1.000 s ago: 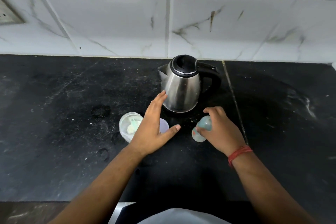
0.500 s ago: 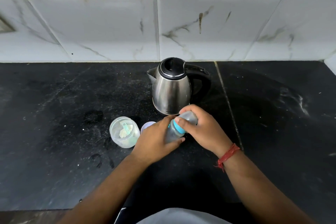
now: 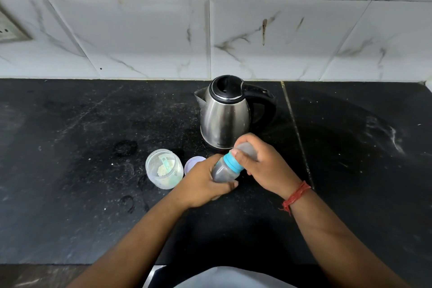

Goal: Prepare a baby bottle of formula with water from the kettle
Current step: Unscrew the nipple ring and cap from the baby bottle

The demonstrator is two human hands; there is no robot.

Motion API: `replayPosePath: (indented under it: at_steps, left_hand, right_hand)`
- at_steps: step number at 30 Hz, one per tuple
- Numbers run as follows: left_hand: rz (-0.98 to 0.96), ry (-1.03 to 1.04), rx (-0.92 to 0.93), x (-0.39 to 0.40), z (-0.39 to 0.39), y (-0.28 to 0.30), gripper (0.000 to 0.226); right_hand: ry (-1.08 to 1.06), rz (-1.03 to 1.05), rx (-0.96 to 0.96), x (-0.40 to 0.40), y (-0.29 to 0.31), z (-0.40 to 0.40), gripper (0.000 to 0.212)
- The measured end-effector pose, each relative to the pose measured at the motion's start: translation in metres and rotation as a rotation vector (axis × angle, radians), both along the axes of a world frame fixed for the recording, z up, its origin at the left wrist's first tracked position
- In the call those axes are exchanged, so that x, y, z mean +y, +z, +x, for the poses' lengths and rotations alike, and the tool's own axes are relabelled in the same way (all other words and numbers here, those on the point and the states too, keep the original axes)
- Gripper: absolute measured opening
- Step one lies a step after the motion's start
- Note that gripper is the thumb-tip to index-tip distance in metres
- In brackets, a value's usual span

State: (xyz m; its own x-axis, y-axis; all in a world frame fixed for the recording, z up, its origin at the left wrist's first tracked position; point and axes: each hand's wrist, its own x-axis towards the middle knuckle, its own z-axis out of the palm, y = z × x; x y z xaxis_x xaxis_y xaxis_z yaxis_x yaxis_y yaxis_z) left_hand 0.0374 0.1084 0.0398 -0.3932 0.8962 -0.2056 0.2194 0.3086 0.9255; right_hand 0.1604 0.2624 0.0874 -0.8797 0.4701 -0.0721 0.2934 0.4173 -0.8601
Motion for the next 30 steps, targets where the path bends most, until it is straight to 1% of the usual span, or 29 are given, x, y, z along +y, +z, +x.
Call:
replayPosePath:
  at_steps: [1, 2, 4, 6, 8, 10, 14, 16, 19, 21, 22, 23, 24, 25, 26, 27, 28, 29, 30]
  left_hand:
    - [0.011, 0.006, -0.059, 0.0, 0.0, 0.001, 0.039]
    - [0.015, 0.022, -0.069, -0.001, 0.0, 0.0, 0.038]
    - [0.021, 0.071, -0.055, -0.002, -0.001, -0.003, 0.038]
    - [0.023, 0.115, -0.062, -0.004, -0.002, -0.006, 0.039]
    - [0.021, 0.149, -0.064, -0.004, -0.001, -0.007, 0.036]
    - [0.03, 0.167, -0.071, -0.004, -0.001, -0.007, 0.035]
    - [0.043, 0.177, -0.085, -0.005, 0.0, -0.008, 0.036]
    - [0.043, 0.178, -0.082, -0.005, -0.001, -0.008, 0.036]
    - [0.047, 0.182, -0.073, -0.005, 0.0, -0.007, 0.036]
    - [0.041, 0.183, -0.069, -0.005, 0.0, -0.006, 0.038]
    - [0.037, 0.183, -0.064, -0.005, 0.0, -0.005, 0.039]
    - [0.037, 0.183, -0.057, -0.006, 0.001, -0.004, 0.039]
    - [0.037, 0.186, -0.045, -0.006, 0.001, -0.004, 0.039]
    - [0.04, 0.189, -0.032, -0.005, 0.001, -0.003, 0.039]
    - [0.043, 0.194, -0.015, -0.005, 0.002, -0.002, 0.039]
    - [0.052, 0.199, 0.003, -0.005, 0.003, -0.001, 0.04]
    - [0.064, 0.203, 0.018, -0.004, 0.004, 0.0, 0.041]
    - [0.078, 0.205, 0.024, -0.003, 0.006, 0.001, 0.042]
    - [0.091, 0.201, 0.031, -0.002, 0.007, 0.002, 0.043]
  right_hand:
    - [0.015, -0.02, 0.034, 0.004, -0.001, 0.002, 0.021]
    - [0.002, -0.044, 0.065, 0.008, -0.001, 0.005, 0.025]
    - [-0.101, -0.06, 0.1, 0.019, -0.002, 0.01, 0.033]
    - [-0.223, 0.016, 0.074, 0.03, -0.009, 0.015, 0.034]
    - [-0.296, 0.154, -0.03, 0.042, -0.024, 0.022, 0.037]
    - [-0.308, 0.266, -0.17, 0.053, -0.045, 0.029, 0.041]
    - [-0.219, 0.521, -0.45, 0.064, -0.085, 0.042, 0.049]
    - [-0.181, 0.569, -0.523, 0.064, -0.096, 0.045, 0.05]
    - [-0.161, 0.596, -0.551, 0.062, -0.102, 0.046, 0.057]
    - [-0.161, 0.703, -0.55, 0.06, -0.097, 0.045, 0.066]
    - [-0.178, 0.751, -0.518, 0.059, -0.092, 0.044, 0.067]
    - [-0.212, 0.772, -0.441, 0.056, -0.086, 0.042, 0.064]
    - [-0.258, 0.749, -0.328, 0.052, -0.08, 0.038, 0.058]
    - [-0.308, 0.665, -0.201, 0.046, -0.071, 0.033, 0.051]
    - [-0.351, 0.495, -0.093, 0.037, -0.061, 0.027, 0.044]
    - [-0.371, 0.266, -0.021, 0.027, -0.05, 0.02, 0.039]
    - [-0.346, 0.015, 0.015, 0.015, -0.039, 0.014, 0.038]
    - [-0.291, -0.217, 0.035, 0.004, -0.029, 0.008, 0.042]
    - [-0.231, -0.374, 0.044, -0.006, -0.023, 0.003, 0.047]
